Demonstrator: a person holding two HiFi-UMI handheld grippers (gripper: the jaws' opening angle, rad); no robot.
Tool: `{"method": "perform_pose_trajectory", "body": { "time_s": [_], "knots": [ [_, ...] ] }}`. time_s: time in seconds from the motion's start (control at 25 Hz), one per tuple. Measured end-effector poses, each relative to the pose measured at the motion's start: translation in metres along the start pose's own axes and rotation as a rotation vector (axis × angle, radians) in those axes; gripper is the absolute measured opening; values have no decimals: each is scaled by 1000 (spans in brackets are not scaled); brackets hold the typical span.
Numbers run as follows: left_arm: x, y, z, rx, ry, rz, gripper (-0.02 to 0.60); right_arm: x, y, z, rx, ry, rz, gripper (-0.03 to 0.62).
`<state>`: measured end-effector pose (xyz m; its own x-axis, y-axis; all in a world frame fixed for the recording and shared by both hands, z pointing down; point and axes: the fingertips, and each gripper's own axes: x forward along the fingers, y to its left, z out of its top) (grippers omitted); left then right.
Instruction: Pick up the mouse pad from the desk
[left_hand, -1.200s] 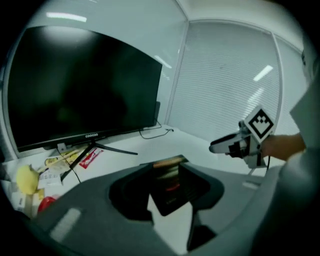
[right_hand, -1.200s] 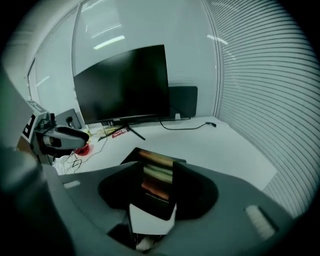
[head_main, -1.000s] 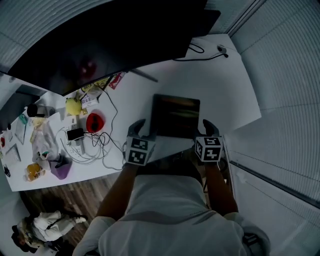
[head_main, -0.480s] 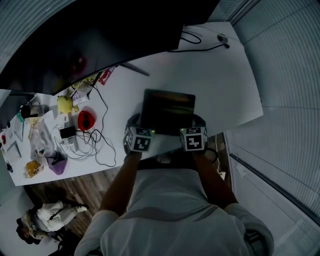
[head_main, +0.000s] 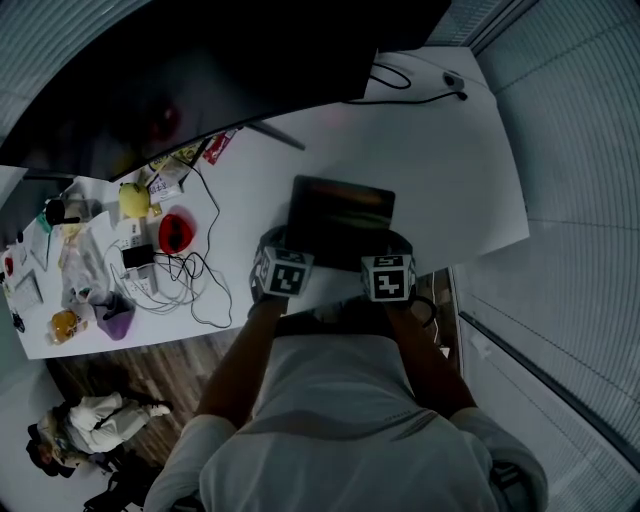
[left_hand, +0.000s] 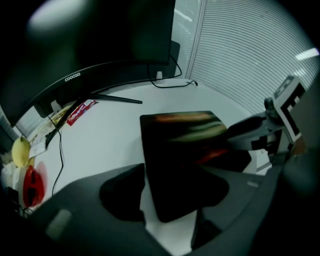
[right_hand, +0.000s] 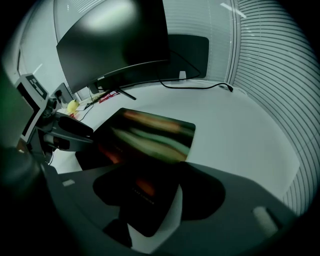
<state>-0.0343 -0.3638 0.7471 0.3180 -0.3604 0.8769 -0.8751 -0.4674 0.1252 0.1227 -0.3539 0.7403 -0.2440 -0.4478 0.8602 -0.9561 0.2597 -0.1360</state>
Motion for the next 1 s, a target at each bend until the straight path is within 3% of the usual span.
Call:
{"method": "perform_pose_trajectory", "body": {
  "time_s": [0.16,0.32,0.52,0.68,1.0],
  "knots": [
    [-1,-2,0,-6,-2,14,227,0,11,-1,-10,-11,15,191],
    [-3,-4,0,-12,-23,33,212,-1,18,-2,-5,-18,43,141],
    [-3,-11,-1,-26,-32,20,145,-1,30,-4,-38,-22,66,58],
    [-10,-18,3,-10,-55,-11,67,-7,32,-1,-39,-46,93,46],
    [-57,-36,38,-5,-194,-88,63,-52,27,30,-1,-188,121,38]
  ]
}}
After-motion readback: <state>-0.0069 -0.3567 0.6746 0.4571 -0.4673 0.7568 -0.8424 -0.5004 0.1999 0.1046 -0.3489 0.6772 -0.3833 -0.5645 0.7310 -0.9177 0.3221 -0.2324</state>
